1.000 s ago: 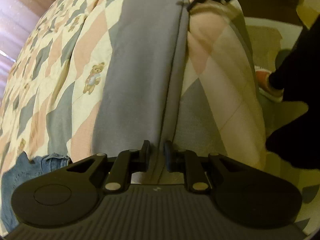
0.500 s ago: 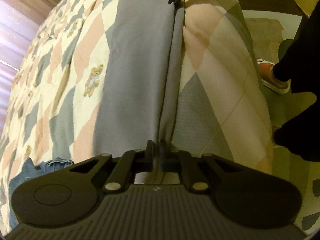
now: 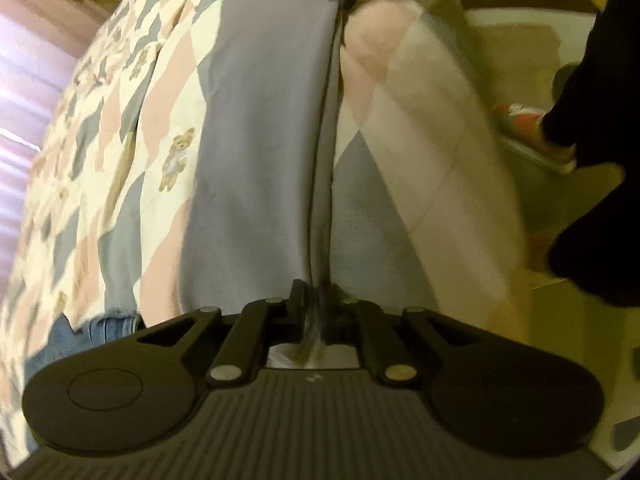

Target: Fold clothes

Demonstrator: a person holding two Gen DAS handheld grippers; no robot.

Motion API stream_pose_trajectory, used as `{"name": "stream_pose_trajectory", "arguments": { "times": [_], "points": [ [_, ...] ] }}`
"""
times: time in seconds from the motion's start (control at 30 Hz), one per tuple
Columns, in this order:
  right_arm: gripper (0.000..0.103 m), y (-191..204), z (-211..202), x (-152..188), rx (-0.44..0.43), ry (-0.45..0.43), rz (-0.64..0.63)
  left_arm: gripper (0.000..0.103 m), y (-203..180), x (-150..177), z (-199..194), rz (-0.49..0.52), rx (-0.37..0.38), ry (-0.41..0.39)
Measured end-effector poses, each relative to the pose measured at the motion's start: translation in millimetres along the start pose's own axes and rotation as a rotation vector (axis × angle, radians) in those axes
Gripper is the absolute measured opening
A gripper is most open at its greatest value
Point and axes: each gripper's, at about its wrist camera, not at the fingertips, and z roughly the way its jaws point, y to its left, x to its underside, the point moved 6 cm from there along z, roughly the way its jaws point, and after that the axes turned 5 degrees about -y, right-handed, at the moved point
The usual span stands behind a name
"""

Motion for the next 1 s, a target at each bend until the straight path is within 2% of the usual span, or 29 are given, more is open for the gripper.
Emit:
{"name": "stream_pose_trajectory", "arguments": {
  "times": [0.03, 0.1, 0.2, 0.3, 0.37, 0.43, 0.5, 0.53, 0.57, 0.6, 0.67, 0.8, 1.0],
  "points": [
    [0.020, -10, -5, -4, 0.002, -0.018, 0.094, 0.006, 9, 0, -6, -0.051, 0.003, -0.003],
    [0.033, -29, -8, -11, 0.004, -0.045, 0.310, 0.008, 31, -2, -17, -0.185, 0.003, -0.025],
    [0.043, -44, 13, -4, 0.016, -0.007, 0.619, 0.008, 67, -5, -12, -0.470, -0.020, -0.080],
    [0.043, -29, 31, 6, -0.041, 0.109, 0.757, 0.009, 76, 5, 24, -0.675, -0.010, 0.006],
    [0.044, -24, 16, 0, -0.109, 0.103, 0.825, 0.009, 69, 13, 42, -0.743, 0.010, 0.096],
    [0.052, -32, -13, -5, -0.148, 0.064, 0.915, 0.010, 69, 8, 31, -0.787, -0.013, 0.150],
    [0.066, -52, -42, -1, -0.078, 0.065, 1.003, 0.013, 74, -5, 7, -0.855, -0.039, 0.171],
    [0.067, -65, -56, 4, -0.034, 0.072, 1.060, 0.018, 77, -15, -7, -0.902, -0.048, 0.172],
    [0.069, -77, -68, 11, -0.001, 0.078, 1.118, 0.030, 80, -24, -20, -0.948, -0.057, 0.172],
    [0.072, -89, -80, 18, 0.029, 0.083, 1.175, 0.037, 82, -36, -33, -0.985, -0.068, 0.164],
    [0.073, -111, -99, 31, 0.076, 0.090, 1.265, 0.044, 81, -61, -57, -1.046, -0.093, 0.138],
    [0.078, -136, -141, 54, 0.146, 0.070, 1.316, 0.048, 65, -110, -91, -1.130, -0.149, 0.122],
    [0.086, -139, -217, 82, 0.214, 0.018, 1.323, 0.058, 34, -172, -152, -1.113, -0.221, 0.100]
  ]
}}
